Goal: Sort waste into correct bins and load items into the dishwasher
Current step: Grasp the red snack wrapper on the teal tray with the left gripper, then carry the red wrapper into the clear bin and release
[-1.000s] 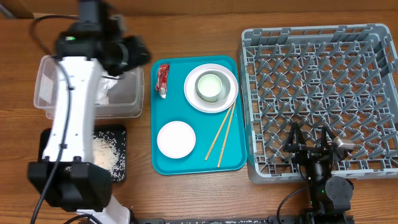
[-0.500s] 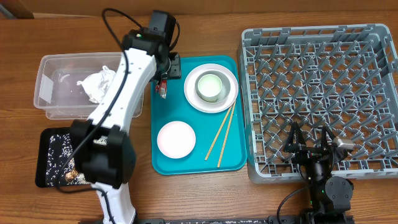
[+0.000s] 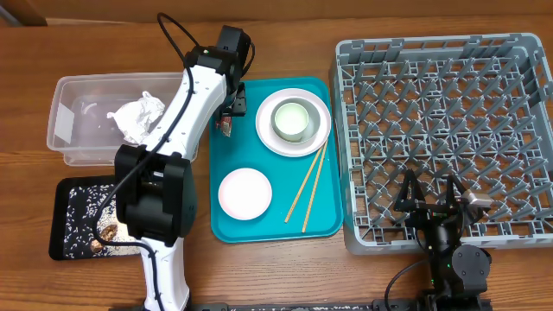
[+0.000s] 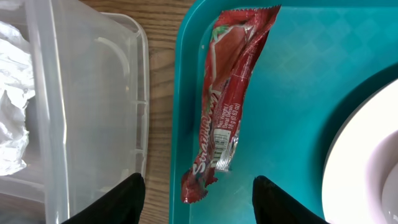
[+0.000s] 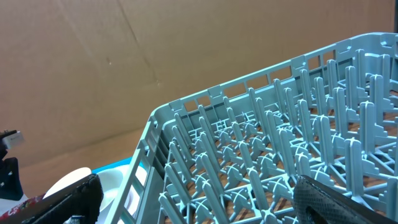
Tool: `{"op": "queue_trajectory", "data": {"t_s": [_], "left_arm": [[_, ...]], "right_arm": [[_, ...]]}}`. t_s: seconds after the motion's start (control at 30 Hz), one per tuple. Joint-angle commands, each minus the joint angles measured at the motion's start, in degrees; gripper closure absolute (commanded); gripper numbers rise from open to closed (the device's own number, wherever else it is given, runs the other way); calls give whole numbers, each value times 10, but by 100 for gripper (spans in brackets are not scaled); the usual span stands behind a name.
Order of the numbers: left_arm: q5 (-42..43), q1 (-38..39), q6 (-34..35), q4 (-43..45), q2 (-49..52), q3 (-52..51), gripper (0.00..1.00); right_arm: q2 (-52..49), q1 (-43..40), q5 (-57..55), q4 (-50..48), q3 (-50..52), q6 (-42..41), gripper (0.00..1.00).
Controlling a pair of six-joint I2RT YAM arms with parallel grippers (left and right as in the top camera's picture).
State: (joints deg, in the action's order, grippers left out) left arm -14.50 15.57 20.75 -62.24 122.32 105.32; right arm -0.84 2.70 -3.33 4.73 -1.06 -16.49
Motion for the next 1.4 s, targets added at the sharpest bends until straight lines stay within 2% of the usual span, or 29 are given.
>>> {"op": "queue_trajectory", "data": {"t_s": [0.0,0.37,0.6,0.67,0.97,1.13,1.37], "left_arm": [[17,3,-6,2,24,8,44],[21,2,-6,6,60,8,51],[21,2,-6,8,61,8,82],[21,2,-6,7,60,9,96],[21,2,42,-79,26,108,96],[54,2,62,-115,-27,179,96],[66,-15,68,-123,-125,195,96]], "right_arm": [[7,-2,0,-3,6,1,0],[7,-2,0,-3,6,1,0],[7,-2,0,-3,6,1,0],[7,-2,0,-3,6,1,0],[7,-2,0,-3,6,1,0],[7,-2,0,-3,6,1,0],[7,-2,0,-3,6,1,0]]}}
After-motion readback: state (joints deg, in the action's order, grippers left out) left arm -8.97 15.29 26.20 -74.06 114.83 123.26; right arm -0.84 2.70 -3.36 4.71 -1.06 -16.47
